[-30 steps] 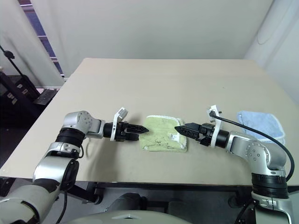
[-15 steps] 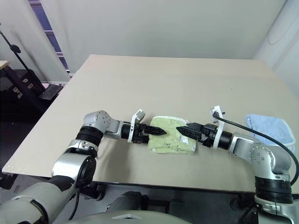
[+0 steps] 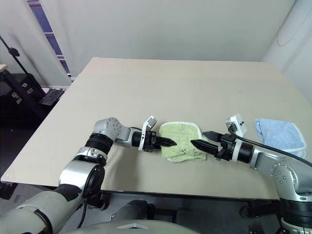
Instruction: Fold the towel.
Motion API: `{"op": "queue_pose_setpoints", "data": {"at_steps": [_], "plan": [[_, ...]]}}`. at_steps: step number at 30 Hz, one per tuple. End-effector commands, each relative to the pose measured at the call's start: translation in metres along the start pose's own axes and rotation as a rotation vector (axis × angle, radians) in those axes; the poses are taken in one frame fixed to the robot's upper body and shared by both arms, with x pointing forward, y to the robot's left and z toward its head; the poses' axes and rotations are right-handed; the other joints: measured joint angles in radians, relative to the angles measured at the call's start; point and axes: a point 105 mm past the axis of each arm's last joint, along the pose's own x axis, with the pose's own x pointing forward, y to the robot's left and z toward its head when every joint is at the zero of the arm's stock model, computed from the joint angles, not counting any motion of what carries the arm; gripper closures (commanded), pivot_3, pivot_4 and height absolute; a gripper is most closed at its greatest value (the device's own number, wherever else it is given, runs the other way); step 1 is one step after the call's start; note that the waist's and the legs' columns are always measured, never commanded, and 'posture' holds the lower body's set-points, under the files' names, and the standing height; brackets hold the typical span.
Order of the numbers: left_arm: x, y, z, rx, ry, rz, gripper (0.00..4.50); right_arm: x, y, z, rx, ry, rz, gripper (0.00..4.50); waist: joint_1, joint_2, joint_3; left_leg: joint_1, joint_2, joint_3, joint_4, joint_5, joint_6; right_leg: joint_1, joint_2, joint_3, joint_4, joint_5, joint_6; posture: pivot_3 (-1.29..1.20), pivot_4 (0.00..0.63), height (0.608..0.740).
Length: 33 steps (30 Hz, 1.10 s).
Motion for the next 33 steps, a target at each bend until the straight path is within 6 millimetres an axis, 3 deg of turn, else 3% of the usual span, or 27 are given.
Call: {"op": "queue_pose_setpoints", "data": {"at_steps": [1,7,11,15,19,29,33], "plan": [[-0.002,-0.005,0.007,0.017,-0.022,-0.016,4.48,-0.006,0.001,0.014,-0.06,-0.04,-0.014,0.0,0.0,0.0,0.0,0.0,0.0,0.0,0.0,0.0,0.0,0.0,0.0,0.0,0.0,0.0,0.0,0.0,0.0,0.74],[-0.012,-0.019,0.015,0.064,-0.043,-0.063,4.48,-0.007,0.0,0.014,-0.052,-0.058,-0.029,0.0,-0.001,0.0,0.0,0.0,0.0,0.0,0.0,0.0,0.0,0.0,0.0,0.0,0.0,0.0,0.0,0.0,0.0,0.74],[-0.037,-0.034,0.033,0.162,-0.117,-0.05,4.48,-0.009,0.004,0.018,-0.055,-0.092,-0.019,0.0,-0.005,0.0,0.0,0.0,0.001,0.0,0.0,0.0,0.0,-0.001,0.0,0.0,0.001,0.0,0.0,0.0,0.0,0.74],[-0.093,-0.042,0.069,0.161,-0.338,0.011,4.48,-0.008,0.011,0.026,-0.118,-0.131,-0.004,0.0,-0.026,0.0,0.0,0.0,0.001,0.0,0.0,0.0,0.0,-0.001,0.001,0.0,0.001,0.0,0.0,0.0,0.0,0.74],[-0.143,-0.046,0.078,0.139,-0.471,0.052,4.48,-0.002,0.023,0.034,-0.176,-0.138,0.047,0.0,-0.033,0.0,0.0,0.0,0.001,0.0,-0.001,0.0,0.0,-0.003,0.001,0.001,0.002,0.0,0.0,0.0,0.0,0.74],[-0.273,-0.018,0.068,0.076,-0.91,0.302,4.48,0.023,0.018,0.038,-0.239,-0.098,0.125,0.0,-0.032,-0.001,0.001,0.001,0.0,0.0,0.0,0.001,-0.001,-0.004,0.001,0.002,0.004,0.0,0.0,0.0,0.0,0.74],[-0.307,-0.01,0.052,0.024,-1.038,0.374,4.48,0.033,0.017,0.039,-0.251,-0.086,0.164,0.0,-0.024,-0.002,0.001,0.001,0.0,0.001,0.0,0.001,-0.001,-0.004,0.001,0.002,0.005,0.0,0.0,0.0,0.0,0.74]]}}
